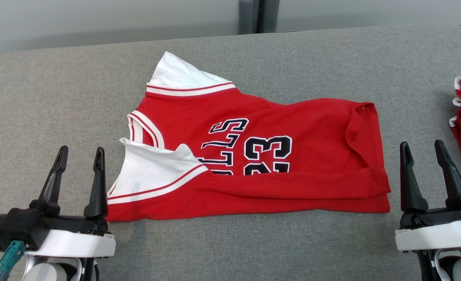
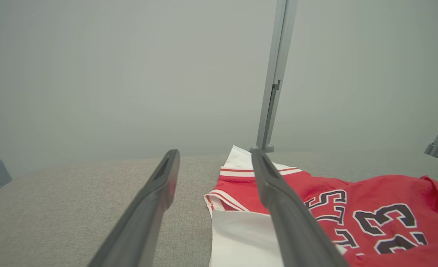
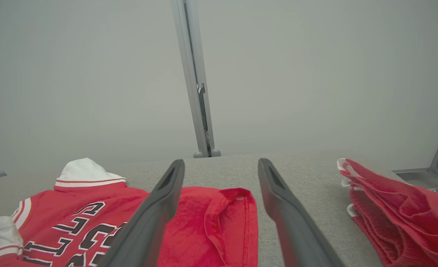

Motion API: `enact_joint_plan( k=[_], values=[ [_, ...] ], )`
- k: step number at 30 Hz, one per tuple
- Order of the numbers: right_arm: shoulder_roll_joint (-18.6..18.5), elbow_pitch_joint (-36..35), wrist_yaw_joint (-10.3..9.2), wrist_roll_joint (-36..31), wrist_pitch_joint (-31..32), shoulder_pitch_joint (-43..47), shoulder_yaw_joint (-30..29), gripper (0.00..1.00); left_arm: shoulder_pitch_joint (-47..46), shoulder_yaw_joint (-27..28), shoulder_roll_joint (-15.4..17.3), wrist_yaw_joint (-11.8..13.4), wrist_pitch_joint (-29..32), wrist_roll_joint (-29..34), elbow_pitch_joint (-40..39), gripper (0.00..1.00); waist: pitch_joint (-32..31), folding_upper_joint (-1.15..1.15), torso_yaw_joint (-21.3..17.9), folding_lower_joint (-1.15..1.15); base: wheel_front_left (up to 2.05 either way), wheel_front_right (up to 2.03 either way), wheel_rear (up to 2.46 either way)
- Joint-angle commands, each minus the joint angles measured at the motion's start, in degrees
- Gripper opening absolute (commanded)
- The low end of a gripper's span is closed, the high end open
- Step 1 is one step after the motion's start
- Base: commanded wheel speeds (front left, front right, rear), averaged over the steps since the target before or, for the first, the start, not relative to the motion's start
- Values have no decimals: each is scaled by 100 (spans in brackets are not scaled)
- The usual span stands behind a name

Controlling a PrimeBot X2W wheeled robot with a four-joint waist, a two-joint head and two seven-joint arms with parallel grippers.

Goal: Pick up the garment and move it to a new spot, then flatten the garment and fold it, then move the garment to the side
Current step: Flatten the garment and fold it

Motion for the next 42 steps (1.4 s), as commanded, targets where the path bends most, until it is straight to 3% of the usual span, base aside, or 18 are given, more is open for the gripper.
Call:
enact_joint_plan(
  k=[1, 15, 25, 34, 42],
  values=[
    [-31, -12, 4, 29, 1, 25, -6, 100, -11, -8, 29, -10, -22, 3, 15, 100, -6, 0, 10, 0, 0, 0, 0],
    [-28, 243, 4, 171, 78, 31, 5, 100, -173, -163, -23, -118, 101, -61, 291, 100, 78, 0, 61, 0, 0, 0, 0],
    [-29, 1444, 4, 404, -149, 164, 322, 100, -172, -225, -274, -352, 65, -487, 1764, 100, 287, 0, 49, 0, 0, 0, 0],
    [-32, 2439, 4, 669, -368, -49, 478, 100, -553, -253, -262, -529, 174, -798, 2854, 100, 350, 0, 51, 0, 0, 0, 0],
    [-30, 2907, 2, 874, -439, -284, 587, 100, -819, -364, -201, -605, 361, -967, 3417, 97, 357, 0, -12, 0, 0, 0, 0]
  ],
)
